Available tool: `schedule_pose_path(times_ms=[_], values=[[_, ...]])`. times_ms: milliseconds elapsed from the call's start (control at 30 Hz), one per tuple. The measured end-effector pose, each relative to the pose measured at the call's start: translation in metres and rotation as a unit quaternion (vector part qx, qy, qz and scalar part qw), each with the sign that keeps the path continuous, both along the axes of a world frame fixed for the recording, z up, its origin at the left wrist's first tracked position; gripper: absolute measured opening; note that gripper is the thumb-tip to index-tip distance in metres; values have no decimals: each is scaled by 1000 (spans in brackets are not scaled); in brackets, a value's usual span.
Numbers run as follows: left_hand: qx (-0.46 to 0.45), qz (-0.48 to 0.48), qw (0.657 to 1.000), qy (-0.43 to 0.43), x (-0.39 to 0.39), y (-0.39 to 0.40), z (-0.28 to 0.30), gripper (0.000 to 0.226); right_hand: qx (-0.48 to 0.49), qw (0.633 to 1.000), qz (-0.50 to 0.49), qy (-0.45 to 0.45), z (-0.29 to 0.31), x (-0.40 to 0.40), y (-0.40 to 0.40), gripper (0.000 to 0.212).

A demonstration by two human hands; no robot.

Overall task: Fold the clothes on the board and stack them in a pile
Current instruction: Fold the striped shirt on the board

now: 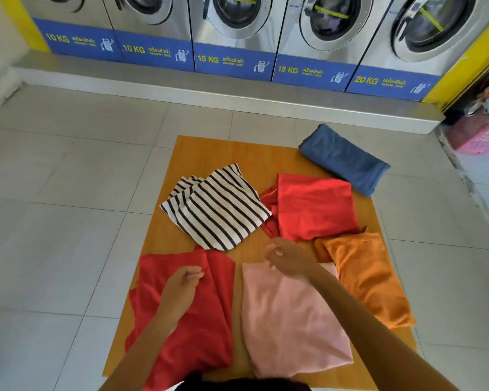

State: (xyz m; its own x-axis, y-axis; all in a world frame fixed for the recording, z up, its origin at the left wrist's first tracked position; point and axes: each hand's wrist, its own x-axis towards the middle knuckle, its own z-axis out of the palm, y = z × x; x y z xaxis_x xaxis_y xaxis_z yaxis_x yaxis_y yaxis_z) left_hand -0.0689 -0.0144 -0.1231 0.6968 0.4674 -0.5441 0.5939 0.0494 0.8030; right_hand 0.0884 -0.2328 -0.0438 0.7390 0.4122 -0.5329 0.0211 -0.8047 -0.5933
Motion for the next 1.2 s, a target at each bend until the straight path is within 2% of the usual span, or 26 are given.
schedule_pose_path(times_ms=[133, 233, 367, 467, 567, 667, 767, 900, 1000, 1200], values=[[-50, 42, 997, 40, 21, 6, 6, 26, 4, 1000, -4, -6, -5, 32, 21, 35], [-73, 85, 993, 26, 56, 25, 17, 30, 35, 999, 4, -16, -10, 62, 36, 40], [41, 114, 993, 16, 104, 52, 28, 45, 43, 993, 47, -98, -30, 101, 65, 41], [60, 89, 994, 15, 124, 64, 24, 58, 31, 989, 29, -141, -50, 118, 97, 53], [39, 54, 997, 44, 133, 61, 10, 63, -3, 994, -12, -109, -63, 125, 122, 68], [1, 47, 998, 36, 135, 40, 11, 70, -46, 994, -50, -86, -78, 126, 130, 83], [-8, 100, 994, 37, 135, 37, 6, 68, -1, 997, -67, -24, -84, 129, 128, 94], [-44, 97, 994, 33, 147, 56, 17, 52, 65, 993, -93, 33, -77, 138, 119, 79], [-37, 65, 997, -6, 173, 79, 42, 39, 122, 986, -117, 14, -62, 151, 123, 68], [23, 52, 997, -57, 256, 143, 79, 43, 219, 956, -196, -22, -28, 201, 170, 61]])
